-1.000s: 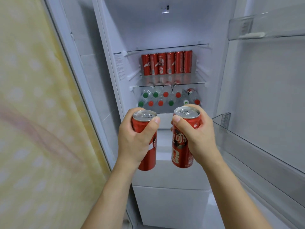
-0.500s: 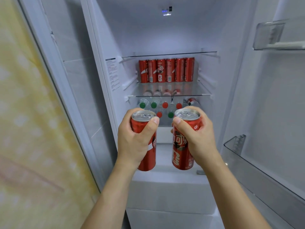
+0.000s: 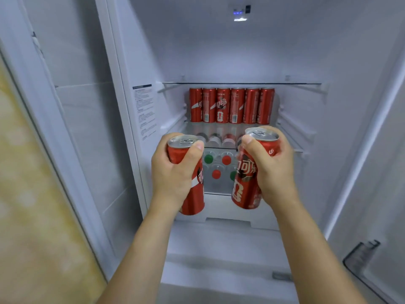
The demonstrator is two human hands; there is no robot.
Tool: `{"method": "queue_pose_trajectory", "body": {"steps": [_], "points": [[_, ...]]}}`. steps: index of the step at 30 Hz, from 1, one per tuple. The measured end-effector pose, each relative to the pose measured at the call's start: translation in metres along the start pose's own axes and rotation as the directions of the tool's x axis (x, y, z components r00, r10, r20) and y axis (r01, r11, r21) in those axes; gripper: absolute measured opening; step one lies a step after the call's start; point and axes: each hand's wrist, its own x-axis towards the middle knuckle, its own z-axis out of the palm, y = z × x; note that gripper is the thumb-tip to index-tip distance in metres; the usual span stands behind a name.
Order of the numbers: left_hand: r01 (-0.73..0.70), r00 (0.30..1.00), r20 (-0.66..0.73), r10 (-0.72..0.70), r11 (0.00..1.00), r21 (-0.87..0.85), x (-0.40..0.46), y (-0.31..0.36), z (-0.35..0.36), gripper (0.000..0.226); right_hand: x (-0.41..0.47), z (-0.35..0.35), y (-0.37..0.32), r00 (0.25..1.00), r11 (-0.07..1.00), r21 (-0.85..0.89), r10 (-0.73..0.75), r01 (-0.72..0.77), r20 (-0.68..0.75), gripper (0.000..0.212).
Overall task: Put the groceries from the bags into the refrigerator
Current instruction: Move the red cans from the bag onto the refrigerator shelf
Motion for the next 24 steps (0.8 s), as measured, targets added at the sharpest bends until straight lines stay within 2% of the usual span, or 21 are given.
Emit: {"method": "queue_pose_trajectory", "body": {"steps": [4,7,12,18,24], "points": [[-0.012,1.000,-0.029,0.012,1.000,-0.001,0.025,-0.005,0.020,0.023,0.025,0.008,0.008,1.000,1.000,-0.029,-0.008,0.007,-0.006,0.027],[-0.058,0.998,-0.017,0.058,0.998,0.028,0.043,-0.010,0.031,0.020,0.038,0.014,0.017,1.000,1.000,-0.017,-0.005,0.004,-0.022,0.031],[-0.090,0.995,-0.028,0.091,0.995,0.031,0.079,-0.024,0.043,0.030,0.069,0.027,0.032,0.996,1.000,-0.022,-0.006,0.004,-0.094,0.027],[-0.138,0.990,-0.032,0.139,0.990,0.033,0.121,-0.042,0.052,0.025,0.109,0.047,0.049,0.990,0.996,-0.086,-0.015,0.002,-0.142,0.027],[-0.110,0.993,-0.022,0.113,0.989,0.101,0.150,-0.063,0.058,0.026,0.137,0.068,0.069,0.990,0.994,-0.110,-0.005,-0.011,-0.143,0.041]]}}
